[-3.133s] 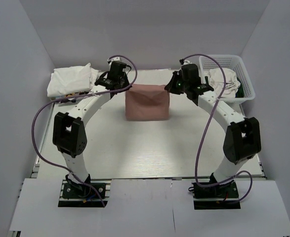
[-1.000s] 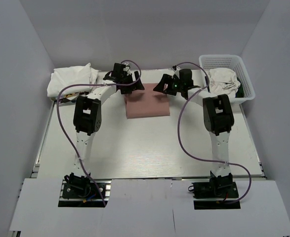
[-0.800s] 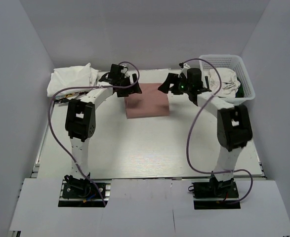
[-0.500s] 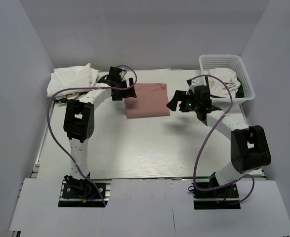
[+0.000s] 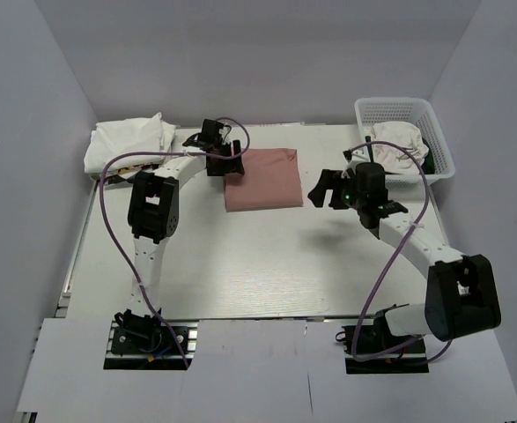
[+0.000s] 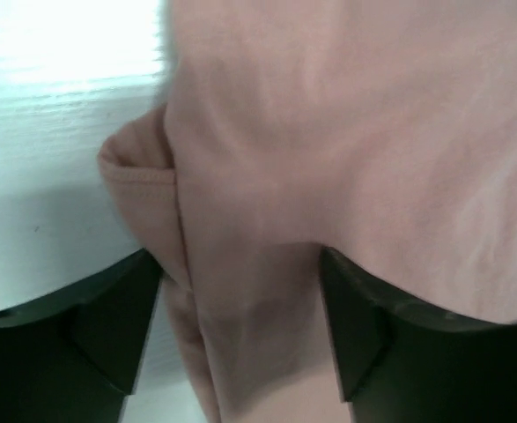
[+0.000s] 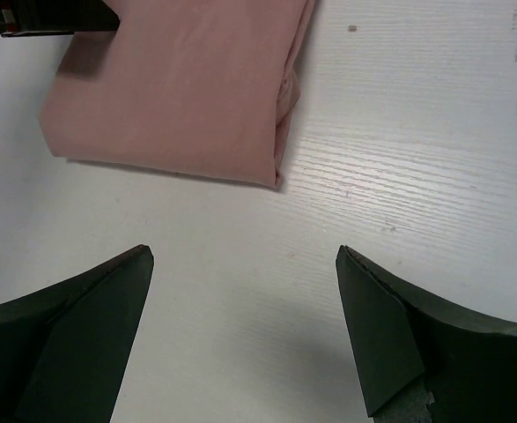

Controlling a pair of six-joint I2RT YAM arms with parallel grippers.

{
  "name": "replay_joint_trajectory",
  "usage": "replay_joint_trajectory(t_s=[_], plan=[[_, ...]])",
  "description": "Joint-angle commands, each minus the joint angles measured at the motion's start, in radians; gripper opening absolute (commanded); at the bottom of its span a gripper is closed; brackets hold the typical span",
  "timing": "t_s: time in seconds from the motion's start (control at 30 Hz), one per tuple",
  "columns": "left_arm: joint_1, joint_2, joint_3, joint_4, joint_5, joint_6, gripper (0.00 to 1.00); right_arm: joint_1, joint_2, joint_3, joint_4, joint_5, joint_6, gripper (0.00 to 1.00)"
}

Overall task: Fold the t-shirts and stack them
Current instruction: Put the neatly folded tshirt into the corner of the board with the left arm

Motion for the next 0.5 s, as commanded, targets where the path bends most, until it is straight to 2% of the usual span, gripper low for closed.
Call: replay_joint_trajectory(t_s=[0.0,0.07,0.1,0.17,0.23,0.27,0.3,0.33,0.47], plan=[[-0.007,0.036,0.009,0.014,0.079,0.011,0.79,-0.002,-0.067,-0.022,-0.03,0.087,-0.036,0.9],[-0.007,0.048,0.018,0.056,0.11,0.011,0.7,-0.002,-0.098,-0.028,-0.053,0.203,-0.054,0.9],[-0.007,0.057,0.018,0.068,0.11,0.011,0.61,-0.005,-0.119,-0.035,-0.058,0.233,-0.066,0.9],[-0.007,0.07,0.038,0.077,0.119,0.002,0.55,-0.004,-0.147,-0.053,-0.075,0.327,-0.079,0.9],[-0.007,0.082,0.056,0.09,0.139,0.002,0.26,-0.008,-0.187,-0.065,-0.07,0.365,-0.076,0.9],[0.004,0.093,0.065,0.103,0.139,-0.008,0.06,-0.005,-0.192,-0.082,-0.07,0.406,-0.082,0.9],[0.004,0.093,0.081,0.103,0.139,-0.008,0.0,-0.008,-0.201,-0.085,-0.07,0.416,-0.08,0.9],[0.004,0.093,0.094,0.103,0.139,0.001,0.0,-0.01,-0.224,-0.088,-0.057,0.428,-0.082,0.9],[0.004,0.012,0.104,0.079,-0.026,0.106,0.0,-0.008,-0.258,-0.137,-0.015,0.457,-0.082,0.9]])
